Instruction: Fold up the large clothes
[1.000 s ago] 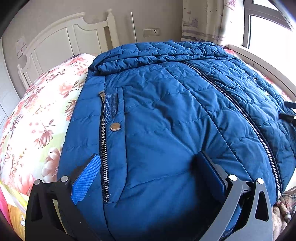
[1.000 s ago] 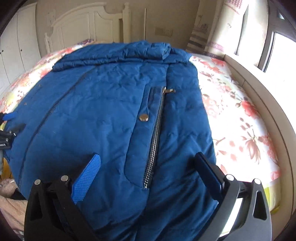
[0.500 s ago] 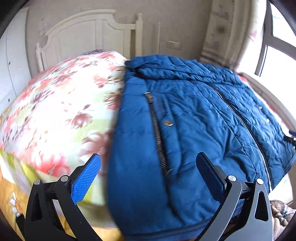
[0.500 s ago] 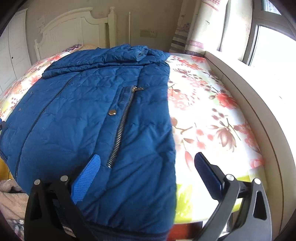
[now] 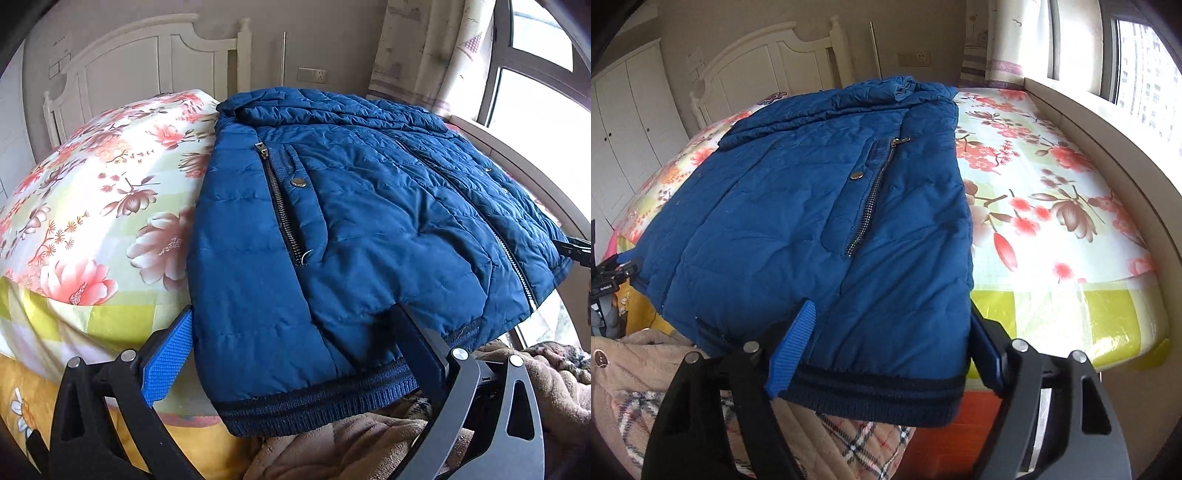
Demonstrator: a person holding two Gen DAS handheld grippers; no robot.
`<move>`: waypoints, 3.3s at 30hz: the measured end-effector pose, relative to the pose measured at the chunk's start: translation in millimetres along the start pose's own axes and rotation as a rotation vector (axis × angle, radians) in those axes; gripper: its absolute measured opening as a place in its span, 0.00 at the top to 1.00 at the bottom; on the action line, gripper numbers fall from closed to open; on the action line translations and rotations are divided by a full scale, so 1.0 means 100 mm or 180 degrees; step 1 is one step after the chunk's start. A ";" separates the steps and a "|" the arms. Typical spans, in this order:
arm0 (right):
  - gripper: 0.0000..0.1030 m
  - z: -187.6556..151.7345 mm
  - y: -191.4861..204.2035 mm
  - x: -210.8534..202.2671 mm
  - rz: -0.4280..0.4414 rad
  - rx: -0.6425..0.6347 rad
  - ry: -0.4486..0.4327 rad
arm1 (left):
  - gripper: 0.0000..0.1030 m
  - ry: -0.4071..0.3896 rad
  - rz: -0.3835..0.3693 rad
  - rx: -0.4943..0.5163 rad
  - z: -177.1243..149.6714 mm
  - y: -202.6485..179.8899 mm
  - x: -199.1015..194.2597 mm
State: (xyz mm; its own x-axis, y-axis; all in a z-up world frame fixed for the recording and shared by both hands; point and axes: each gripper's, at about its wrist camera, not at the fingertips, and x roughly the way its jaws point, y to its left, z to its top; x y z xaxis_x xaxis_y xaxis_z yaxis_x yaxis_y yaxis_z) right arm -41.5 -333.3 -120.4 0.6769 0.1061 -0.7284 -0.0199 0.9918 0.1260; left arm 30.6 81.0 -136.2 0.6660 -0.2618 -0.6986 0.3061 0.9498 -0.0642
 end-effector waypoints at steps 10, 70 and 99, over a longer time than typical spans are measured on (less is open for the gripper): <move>0.74 -0.06 -0.04 -0.03 0.0364 -0.0005 -0.0281 | 0.74 -0.0055 -0.0434 0.0012 0.06 0.02 -0.05; 0.83 2.70 0.02 1.55 0.0280 -0.0449 0.0133 | 0.75 0.0206 -0.0850 -0.0817 2.58 1.26 1.98; 0.66 3.00 -0.81 2.28 0.0002 0.1086 0.0077 | 0.69 0.0165 -0.0489 -0.1840 3.11 1.51 2.88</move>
State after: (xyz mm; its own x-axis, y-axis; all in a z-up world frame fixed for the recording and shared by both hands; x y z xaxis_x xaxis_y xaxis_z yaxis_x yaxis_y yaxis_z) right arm 335.2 -410.8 -94.9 0.6593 0.1125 -0.7434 0.2296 0.9114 0.3415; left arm 479.9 95.6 -125.0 0.6049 -0.4085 -0.6835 -0.0332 0.8447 -0.5343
